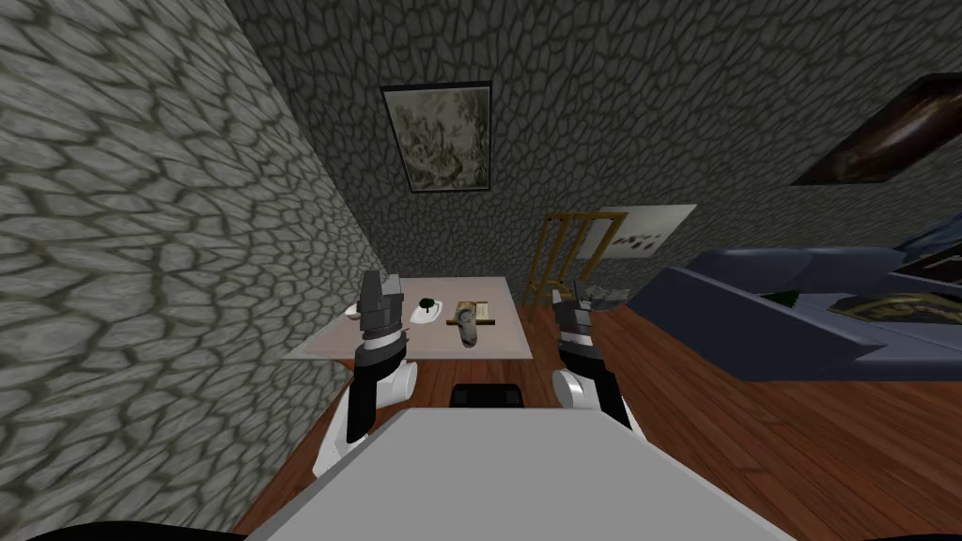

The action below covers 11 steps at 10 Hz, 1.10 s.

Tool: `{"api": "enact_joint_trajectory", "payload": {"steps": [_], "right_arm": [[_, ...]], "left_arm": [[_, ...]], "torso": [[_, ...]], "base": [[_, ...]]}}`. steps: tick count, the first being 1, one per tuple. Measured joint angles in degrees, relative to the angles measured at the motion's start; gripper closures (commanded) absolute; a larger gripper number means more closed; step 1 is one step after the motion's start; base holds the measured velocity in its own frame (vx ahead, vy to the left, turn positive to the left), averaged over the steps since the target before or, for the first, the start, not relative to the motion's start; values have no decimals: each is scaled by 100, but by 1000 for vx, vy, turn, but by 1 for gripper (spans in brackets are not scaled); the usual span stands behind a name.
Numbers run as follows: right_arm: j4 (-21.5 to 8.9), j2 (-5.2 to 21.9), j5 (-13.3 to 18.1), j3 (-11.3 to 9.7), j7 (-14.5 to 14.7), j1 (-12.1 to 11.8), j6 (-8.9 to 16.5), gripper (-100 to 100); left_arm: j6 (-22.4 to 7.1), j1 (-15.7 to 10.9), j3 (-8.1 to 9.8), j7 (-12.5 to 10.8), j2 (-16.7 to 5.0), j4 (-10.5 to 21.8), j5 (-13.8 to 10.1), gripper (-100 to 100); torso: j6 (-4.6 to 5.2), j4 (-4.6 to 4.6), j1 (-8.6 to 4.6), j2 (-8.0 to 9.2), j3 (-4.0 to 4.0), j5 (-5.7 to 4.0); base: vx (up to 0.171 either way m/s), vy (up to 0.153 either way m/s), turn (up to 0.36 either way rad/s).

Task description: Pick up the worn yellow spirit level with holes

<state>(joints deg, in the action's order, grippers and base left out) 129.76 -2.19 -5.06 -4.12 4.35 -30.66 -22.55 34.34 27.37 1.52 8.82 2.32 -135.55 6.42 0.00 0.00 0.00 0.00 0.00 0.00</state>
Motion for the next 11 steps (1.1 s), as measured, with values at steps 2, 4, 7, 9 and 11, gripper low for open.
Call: {"api": "enact_joint_trajectory", "payload": {"steps": [2, 4, 7, 9, 11], "right_arm": [[-249, 263, 149, -32, -8, -66, -23, -100], [-479, 572, 332, -85, -39, -203, -34, -100], [-972, 924, 572, -142, -76, -267, -155, -100], [-1251, 1141, 711, -162, -111, -261, -124, -100], [-1522, 1321, 872, -241, -120, -354, -200, -100]], "left_arm": [[0, -1, -1, 0, 0, 0, 0, 0], [0, -1, -1, 0, 1, 0, 0, 0], [0, -1, -1, 0, 0, 0, 0, 0], [0, -1, -1, 0, 0, 0, 0, 0], [0, -1, -1, 0, 0, 0, 0, 0]], "torso": [[-2, -3, 17, 14, -8, 4], [-1, -5, 22, 23, -13, 5], [-2, -2, 17, 11, -6, 4], [-2, -2, 16, 9, -5, 4], [-1, -2, 16, 9, -5, 4]], "base": [[-49, 59, 195], [-45, 50, 123], [-21, 46, 173], [-17, 46, 159], [-17, 48, 153]]}}
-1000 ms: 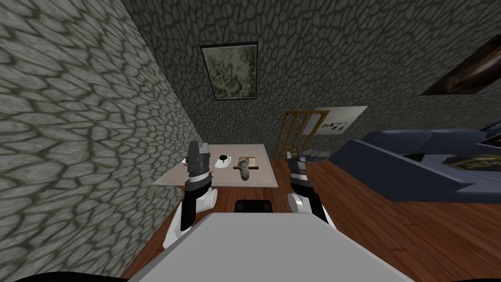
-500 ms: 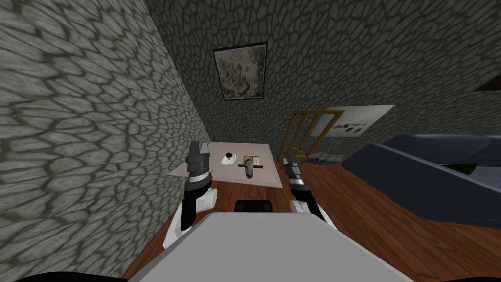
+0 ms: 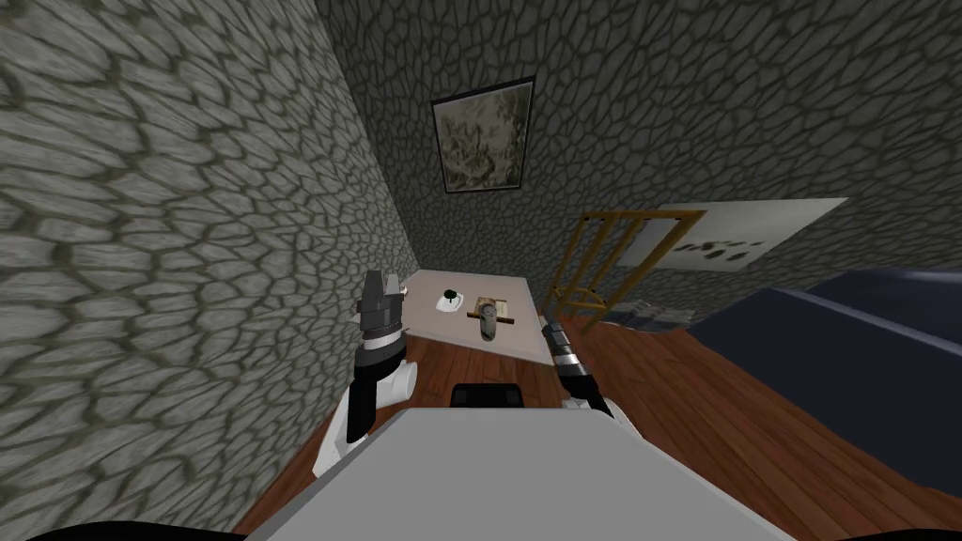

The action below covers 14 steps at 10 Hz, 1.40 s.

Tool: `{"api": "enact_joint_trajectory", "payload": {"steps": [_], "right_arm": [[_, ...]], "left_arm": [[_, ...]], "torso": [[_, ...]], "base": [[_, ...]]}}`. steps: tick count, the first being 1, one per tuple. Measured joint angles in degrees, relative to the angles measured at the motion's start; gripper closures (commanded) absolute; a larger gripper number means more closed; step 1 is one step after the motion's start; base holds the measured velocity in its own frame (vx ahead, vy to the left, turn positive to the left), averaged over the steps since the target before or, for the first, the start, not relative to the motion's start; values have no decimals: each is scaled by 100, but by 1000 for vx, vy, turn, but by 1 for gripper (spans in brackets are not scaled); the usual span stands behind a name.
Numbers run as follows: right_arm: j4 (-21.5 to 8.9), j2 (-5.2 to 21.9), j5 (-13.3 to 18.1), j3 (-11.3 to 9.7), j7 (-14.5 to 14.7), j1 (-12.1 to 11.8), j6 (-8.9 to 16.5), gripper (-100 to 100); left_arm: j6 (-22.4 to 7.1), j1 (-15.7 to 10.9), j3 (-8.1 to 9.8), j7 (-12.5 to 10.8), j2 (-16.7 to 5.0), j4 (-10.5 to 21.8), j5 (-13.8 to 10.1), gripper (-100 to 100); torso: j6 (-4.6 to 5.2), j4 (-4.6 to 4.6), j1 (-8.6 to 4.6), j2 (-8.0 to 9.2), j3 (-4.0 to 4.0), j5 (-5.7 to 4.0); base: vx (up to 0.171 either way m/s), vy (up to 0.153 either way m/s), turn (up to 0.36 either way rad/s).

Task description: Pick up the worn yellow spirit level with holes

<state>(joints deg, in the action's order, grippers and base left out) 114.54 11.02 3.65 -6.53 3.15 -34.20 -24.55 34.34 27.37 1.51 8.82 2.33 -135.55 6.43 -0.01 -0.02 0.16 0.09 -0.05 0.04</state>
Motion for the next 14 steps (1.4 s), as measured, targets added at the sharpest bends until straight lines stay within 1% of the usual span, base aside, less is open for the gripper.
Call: {"api": "enact_joint_trajectory", "payload": {"steps": [1, 2, 3, 4, 5, 6, 7, 8, 9, 10, 11, 12, 13, 14], "right_arm": [[-100, 93, 41, 0, -25, -7, -1, -100], [-298, 228, 138, -30, -48, -20, -43, -100], [-476, 293, 197, -53, -57, -19, -81, -100], [-518, 395, 328, -140, -50, -106, -24, -100], [-662, 488, 374, -146, -72, -90, -22, -100], [-809, 498, 391, -148, -78, -52, -61, -100], [-1005, 597, 494, -196, -86, 4, -55, -100], [-1107, 717, 530, -200, -126, -50, -71, -100], [-1234, 846, 643, -259, -157, -64, -66, -100], [-1487, 904, 704, -283, -163, -54, -145, -100], [-1656, 994, 840, -364, -148, -133, -207, -100], [-1828, 1046, 913, -410, -143, -148, -226, -100], [-2087, 1147, 1034, -476, -149, -112, -272, -100], [-2352, 1229, 1086, -494, -171, -84, -340, -100]], "left_arm": [[0, 1, 0, 0, 0, 0, 0, 0], [0, 0, 0, 0, 0, 0, 0, 0], [0, 1, 1, 0, 0, 0, 0, 0], [0, 0, 0, 0, 0, 0, 0, 0], [0, 1, 1, 0, 0, 0, 0, 0], [0, 1, 1, 0, 0, 0, 0, 0], [0, 0, 0, 0, 0, 0, 0, 0], [0, 1, 1, 0, 0, 0, 0, 0], [0, 0, 0, 0, 0, 0, 0, 0], [0, 1, 1, 0, 0, 0, 0, 0], [0, 0, 0, 0, 0, 0, 0, 0], [0, 1, 1, 0, 0, 0, 0, 0], [0, 0, 0, 0, 0, 0, 0, 0], [0, 1, 1, 0, 0, 0, 0, 0]], "torso": [[3, 0, -4, 0, 0, 0], [0, 0, -3, 0, 0, 0], [3, 0, -6, 1, 0, -1], [-1, -1, 1, 0, 0, 1], [4, 0, -4, 0, 0, 0], [5, 0, -12, -2, 1, -2], [-1, 0, -5, -1, 1, -1], [4, 0, -8, -1, 0, 0], [-1, 0, -4, -2, 1, 0], [4, 0, -7, -3, 2, -1], [1, 0, 0, -2, 1, 1], [5, 0, -3, -1, 1, 0], [1, 0, -1, -2, 1, 0], [4, 0, -6, -2, 1, 0]], "base": [[-18, 46, 241], [-18, 36, 160], [-14, 56, 312], [-13, 45, 125], [-8, 18, -48], [-14, 47, 225], [-8, 38, 187], [-7, 49, 320], [-2, 39, 182], [-2, 60, 310], [-5, 47, 166], [-4, 57, 278], [-3, 44, 228], [-2, 48, 385]]}}
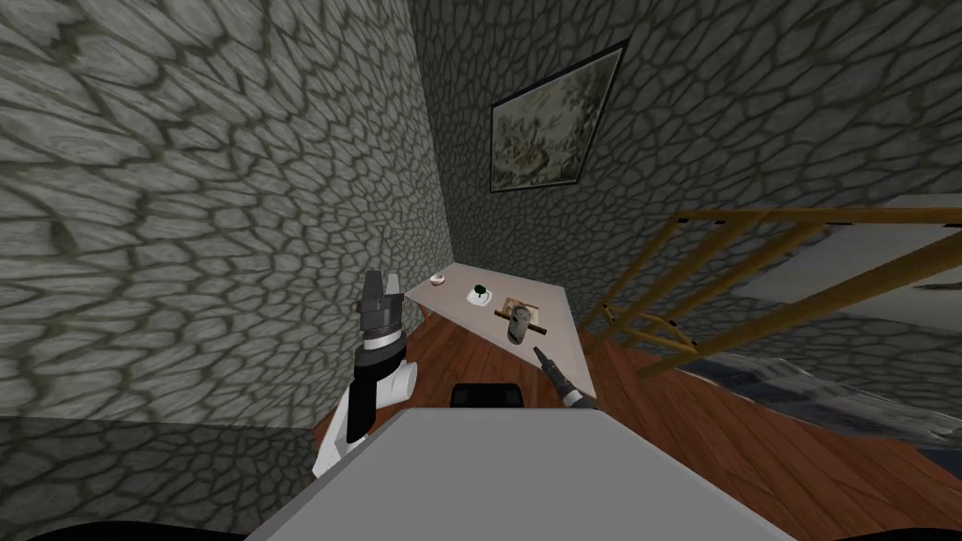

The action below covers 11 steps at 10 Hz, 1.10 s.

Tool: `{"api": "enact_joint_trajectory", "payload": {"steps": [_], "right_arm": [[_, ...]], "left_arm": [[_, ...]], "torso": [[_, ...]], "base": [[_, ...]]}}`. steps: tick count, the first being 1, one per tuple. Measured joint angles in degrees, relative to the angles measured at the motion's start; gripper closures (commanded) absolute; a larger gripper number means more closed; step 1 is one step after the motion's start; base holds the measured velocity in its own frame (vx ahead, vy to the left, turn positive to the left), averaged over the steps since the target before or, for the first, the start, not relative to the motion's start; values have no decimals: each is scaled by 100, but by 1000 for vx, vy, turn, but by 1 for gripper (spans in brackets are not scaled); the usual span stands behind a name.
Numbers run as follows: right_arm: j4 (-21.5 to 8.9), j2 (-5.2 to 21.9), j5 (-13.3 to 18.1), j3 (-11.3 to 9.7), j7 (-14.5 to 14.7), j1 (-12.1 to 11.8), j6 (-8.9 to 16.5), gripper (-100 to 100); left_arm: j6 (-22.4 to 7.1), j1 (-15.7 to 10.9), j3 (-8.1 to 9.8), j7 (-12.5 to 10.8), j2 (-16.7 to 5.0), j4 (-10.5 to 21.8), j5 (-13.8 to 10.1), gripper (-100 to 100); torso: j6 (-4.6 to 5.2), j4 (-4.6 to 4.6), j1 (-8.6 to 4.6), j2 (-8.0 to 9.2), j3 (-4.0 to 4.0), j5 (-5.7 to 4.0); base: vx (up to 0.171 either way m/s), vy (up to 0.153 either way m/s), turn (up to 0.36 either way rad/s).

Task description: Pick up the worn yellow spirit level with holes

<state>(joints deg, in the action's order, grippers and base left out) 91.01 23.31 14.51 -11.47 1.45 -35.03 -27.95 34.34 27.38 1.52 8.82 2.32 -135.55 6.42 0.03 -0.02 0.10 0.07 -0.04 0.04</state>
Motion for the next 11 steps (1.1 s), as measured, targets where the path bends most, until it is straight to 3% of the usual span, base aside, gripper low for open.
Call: {"api": "enact_joint_trajectory", "payload": {"steps": [2, 4, 8, 11], "right_arm": [[-533, 287, 284, -171, -49, -11, -83, -100], [-635, 546, 489, -320, -129, -135, 21, -100], [-1278, 748, 738, -477, -139, -85, -140, -100], [-1743, 926, 915, -615, -178, -57, -179, -100]], "left_arm": [[0, 0, 0, 0, 0, 0, 0, 0], [0, 0, 0, 0, 0, 0, 0, 0], [0, 1, 1, 0, 0, 0, 0, 0], [0, 1, 1, 0, -1, 0, 0, 0]], "torso": [[-3, 0, 5, -3, 1, 1], [-4, 1, 1, -7, 4, 0], [2, 0, -8, -3, 1, -2], [3, 1, -10, -5, 3, -2]], "base": [[13, 55, 319], [22, 36, 280], [9, 17, 133], [22, 22, 307]]}}
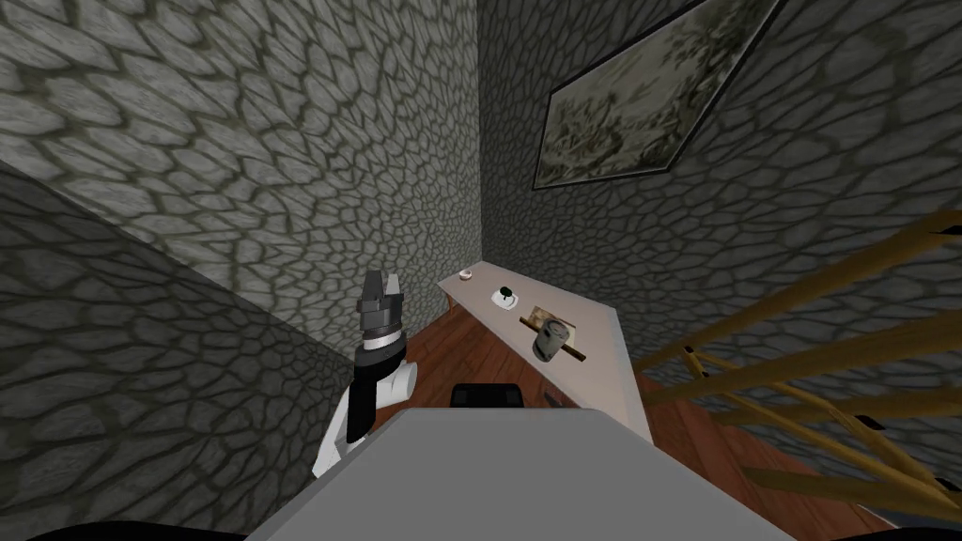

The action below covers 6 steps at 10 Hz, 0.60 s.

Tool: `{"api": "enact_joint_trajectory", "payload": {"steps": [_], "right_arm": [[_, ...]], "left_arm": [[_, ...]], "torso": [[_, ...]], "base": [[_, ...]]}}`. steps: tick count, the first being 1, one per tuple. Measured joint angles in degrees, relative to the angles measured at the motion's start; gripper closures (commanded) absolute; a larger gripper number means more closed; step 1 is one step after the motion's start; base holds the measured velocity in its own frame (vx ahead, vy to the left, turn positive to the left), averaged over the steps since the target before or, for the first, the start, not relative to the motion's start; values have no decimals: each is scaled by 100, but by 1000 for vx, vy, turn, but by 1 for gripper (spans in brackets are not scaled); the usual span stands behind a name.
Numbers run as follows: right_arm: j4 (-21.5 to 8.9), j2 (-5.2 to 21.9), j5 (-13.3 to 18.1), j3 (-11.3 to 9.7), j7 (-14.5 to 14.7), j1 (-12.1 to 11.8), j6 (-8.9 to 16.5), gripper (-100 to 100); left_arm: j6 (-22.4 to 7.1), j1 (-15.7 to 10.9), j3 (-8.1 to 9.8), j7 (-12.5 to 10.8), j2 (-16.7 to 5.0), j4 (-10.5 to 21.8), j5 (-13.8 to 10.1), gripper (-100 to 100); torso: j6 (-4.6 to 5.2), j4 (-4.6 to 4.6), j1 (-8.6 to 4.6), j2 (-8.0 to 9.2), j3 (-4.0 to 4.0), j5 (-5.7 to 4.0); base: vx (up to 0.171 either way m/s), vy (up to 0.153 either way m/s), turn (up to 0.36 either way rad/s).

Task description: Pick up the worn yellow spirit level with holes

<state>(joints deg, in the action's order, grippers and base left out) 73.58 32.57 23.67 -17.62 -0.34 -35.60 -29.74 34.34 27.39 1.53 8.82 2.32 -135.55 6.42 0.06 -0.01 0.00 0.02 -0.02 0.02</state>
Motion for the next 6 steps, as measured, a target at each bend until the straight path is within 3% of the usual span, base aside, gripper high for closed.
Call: {"api": "enact_joint_trajectory", "payload": {"steps": [2, 3, 4, 6], "right_arm": [[-162, 244, 165, -152, -103, 23, 30, -100], [-329, 216, 184, -146, -63, 16, -34, -100], [-383, 210, 196, -159, -49, 14, -32, -100], [-801, 304, 344, -278, -30, 95, -131, -100]], "left_arm": [[0, 0, 0, 0, 0, 0, 0, 0], [0, 1, 1, 0, 0, 0, 0, 0], [0, 0, 0, 0, 0, 0, 0, 0], [0, 0, 0, 0, 0, 0, 0, 0]], "torso": [[1, 1, -1, -3, 2, 0], [4, 0, -2, 2, -1, -1], [3, -1, -2, 7, -4, -1], [2, 0, -2, 1, -1, 0]], "base": [[22, 8, 86], [-1, 5, -29], [12, 18, 364], [23, 12, 298]]}}
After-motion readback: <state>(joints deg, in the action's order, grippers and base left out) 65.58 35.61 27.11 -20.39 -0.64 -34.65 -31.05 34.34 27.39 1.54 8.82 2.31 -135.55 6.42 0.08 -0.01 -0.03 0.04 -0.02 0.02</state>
